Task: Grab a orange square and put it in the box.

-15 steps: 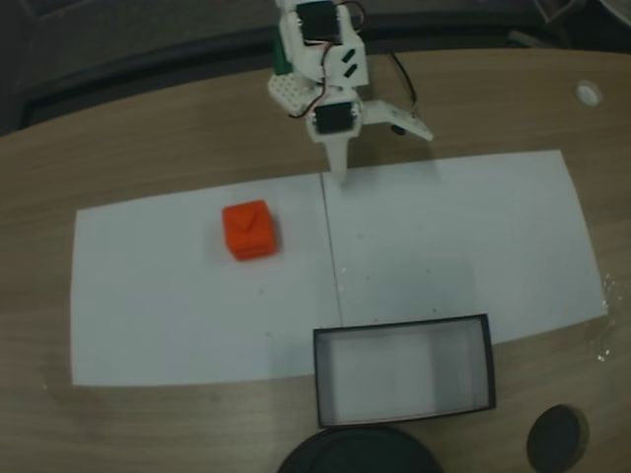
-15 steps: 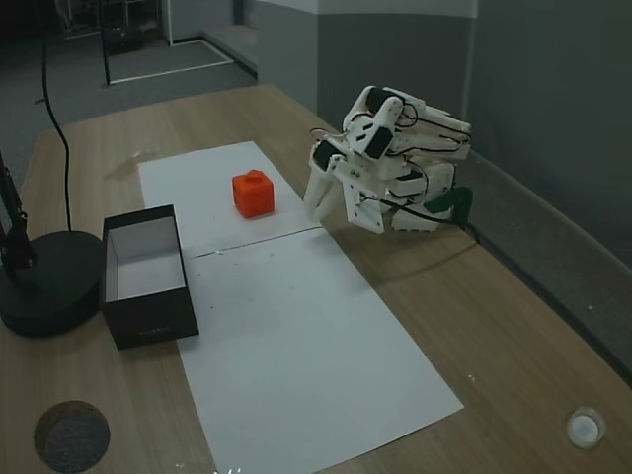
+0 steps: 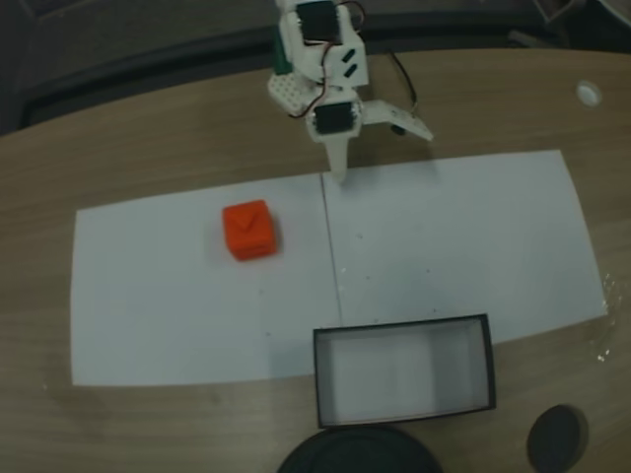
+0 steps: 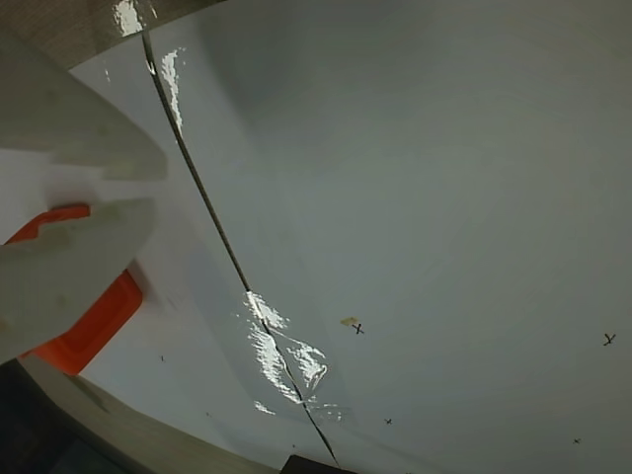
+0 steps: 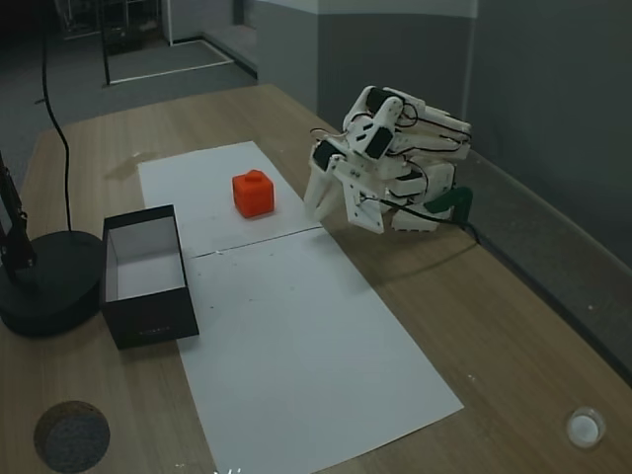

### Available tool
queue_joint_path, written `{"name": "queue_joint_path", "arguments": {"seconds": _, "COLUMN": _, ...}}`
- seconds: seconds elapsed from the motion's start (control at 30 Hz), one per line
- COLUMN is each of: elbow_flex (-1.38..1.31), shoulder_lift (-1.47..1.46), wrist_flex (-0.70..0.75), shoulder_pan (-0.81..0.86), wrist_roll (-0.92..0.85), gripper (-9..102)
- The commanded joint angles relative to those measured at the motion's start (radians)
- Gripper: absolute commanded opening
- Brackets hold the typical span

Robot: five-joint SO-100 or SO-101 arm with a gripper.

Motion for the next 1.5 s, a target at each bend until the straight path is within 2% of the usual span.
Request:
{"name": "queue_joint_path", "arguments": {"seconds": 0.0, "elbow_flex": -0.055, "shoulder_lift": 0.02, "wrist_flex": 0.012, "shoulder_pan": -0.003, "wrist_roll": 0.006, "gripper": 0}}
{"name": "queue_joint_path", "arguments": {"seconds": 0.83, "elbow_flex": -0.055, "shoulder_lift": 0.02, "wrist_flex": 0.012, "shoulder_pan": -0.003, "wrist_roll": 0.006, "gripper": 0}}
{"name": "queue_joint_path", "arguments": {"seconds": 1.0, "elbow_flex": -0.109, "shoulder_lift": 0.021, "wrist_flex": -0.057, "shoulder_pan": 0.012, "wrist_roll": -0.003, "gripper": 0}}
{"name": "queue_joint_path", "arguments": {"seconds": 1.07, "elbow_flex": -0.143, "shoulder_lift": 0.021, "wrist_flex": -0.089, "shoulder_pan": 0.04, "wrist_roll": -0.043, "gripper": 5}}
{"name": "queue_joint_path", "arguments": {"seconds": 1.2, "elbow_flex": -0.187, "shoulder_lift": 0.014, "wrist_flex": -0.232, "shoulder_pan": 0.156, "wrist_roll": -0.118, "gripper": 21}}
{"name": "queue_joint_path", "arguments": {"seconds": 1.47, "elbow_flex": -0.351, "shoulder_lift": -0.133, "wrist_flex": -0.261, "shoulder_pan": 0.368, "wrist_roll": -0.094, "gripper": 33}}
